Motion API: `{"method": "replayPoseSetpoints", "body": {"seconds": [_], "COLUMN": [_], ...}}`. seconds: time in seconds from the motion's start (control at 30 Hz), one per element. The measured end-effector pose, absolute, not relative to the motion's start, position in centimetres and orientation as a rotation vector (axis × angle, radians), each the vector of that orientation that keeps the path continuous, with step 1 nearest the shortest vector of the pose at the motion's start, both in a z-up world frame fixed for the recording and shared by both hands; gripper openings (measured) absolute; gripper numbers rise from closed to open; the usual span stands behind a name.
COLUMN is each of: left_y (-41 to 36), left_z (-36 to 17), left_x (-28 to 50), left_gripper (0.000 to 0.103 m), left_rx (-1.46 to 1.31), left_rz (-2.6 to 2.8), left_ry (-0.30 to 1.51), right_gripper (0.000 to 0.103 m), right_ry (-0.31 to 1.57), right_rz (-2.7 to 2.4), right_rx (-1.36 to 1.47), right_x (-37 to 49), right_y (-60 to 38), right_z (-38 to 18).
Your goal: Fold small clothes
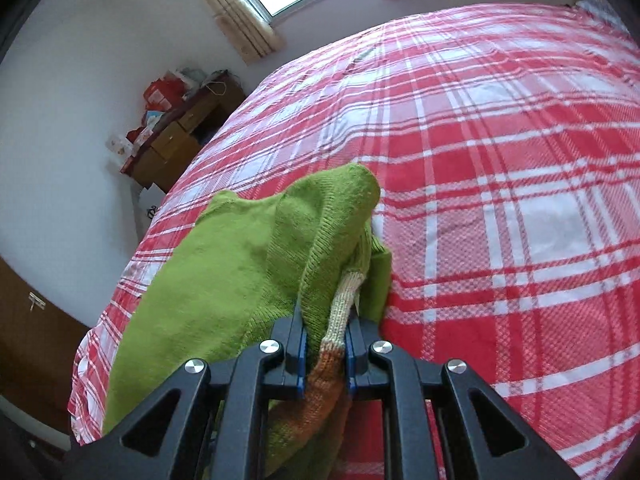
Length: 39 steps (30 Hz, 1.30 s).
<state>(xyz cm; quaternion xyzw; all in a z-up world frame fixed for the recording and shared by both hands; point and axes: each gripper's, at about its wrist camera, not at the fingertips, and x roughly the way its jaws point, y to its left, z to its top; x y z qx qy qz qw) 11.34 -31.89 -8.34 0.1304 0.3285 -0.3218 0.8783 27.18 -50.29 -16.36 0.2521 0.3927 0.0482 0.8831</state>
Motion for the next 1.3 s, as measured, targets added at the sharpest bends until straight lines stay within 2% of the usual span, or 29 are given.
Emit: {"method": "replayPoseSetpoints", "body": {"seconds": [0.17, 0.2, 0.27, 0.3, 0.33, 0.43, 0.67, 0.7, 0.8, 1.0, 1.1, 1.17, 1.3], "left_y": [-30.2, -29.5, -28.5, -27.8, -27.0, -25.6, -22.6, -22.3, -20.1, -16.5, -15.8, -15.9, -16.4], "left_z": [-7.5, -7.2, -7.3, -7.5, -7.2, -6.7, -5.9, -5.8, -5.8, -7.0, -7.8, -8.4, -9.1], "left_x": [9.4, 8.9, 9.3, 10.2, 10.1, 10.1, 10.1, 10.2, 10.7, 13.5, 14.9, 15.2, 15.4], "left_gripper": [0.032, 0.037, 0.054, 0.064, 0.068, 0.081, 0.083, 0.086, 0.095, 0.097, 0.097, 0.097, 0.097], "left_rx": [0.275, 0.277, 0.277, 0.274, 0.268, 0.282, 0.254, 0.249, 0.208, 0.144, 0.137, 0.157, 0.195], "left_rz": [-0.682, -0.678, -0.649, -0.636, -0.621, -0.574, -0.488, -0.479, -0.451, -0.313, -0.274, -0.263, -0.255], "left_ry": [0.729, 0.733, 0.739, 0.738, 0.734, 0.719, 0.711, 0.713, 0.715, 0.749, 0.771, 0.776, 0.779], "right_gripper": [0.016, 0.016, 0.022, 0.033, 0.038, 0.038, 0.038, 0.041, 0.057, 0.057, 0.057, 0.054, 0.050], "right_ry": [0.789, 0.783, 0.773, 0.770, 0.760, 0.737, 0.682, 0.673, 0.662, 0.637, 0.647, 0.650, 0.712], "right_rz": [0.104, 0.104, 0.091, 0.065, 0.041, -0.005, -0.069, -0.063, -0.055, -0.037, -0.077, -0.107, -0.084], "right_rx": [0.626, 0.640, 0.642, 0.632, 0.626, 0.625, 0.501, 0.496, 0.470, 0.372, 0.224, 0.134, 0.141], "right_x": [26.0, 25.6, 24.4, 23.6, 22.5, 19.1, 11.6, 11.1, 10.5, 11.4, 11.8, 12.4, 14.3], "right_y": [-51.3, -51.3, -51.3, -51.2, -51.3, -51.5, -48.2, -47.8, -46.2, -43.1, -40.2, -38.8, -38.8], "right_z": [-17.1, -17.1, -16.8, -16.6, -16.3, -15.4, -12.4, -12.0, -11.0, -10.1, -10.1, -10.2, -12.2]}}
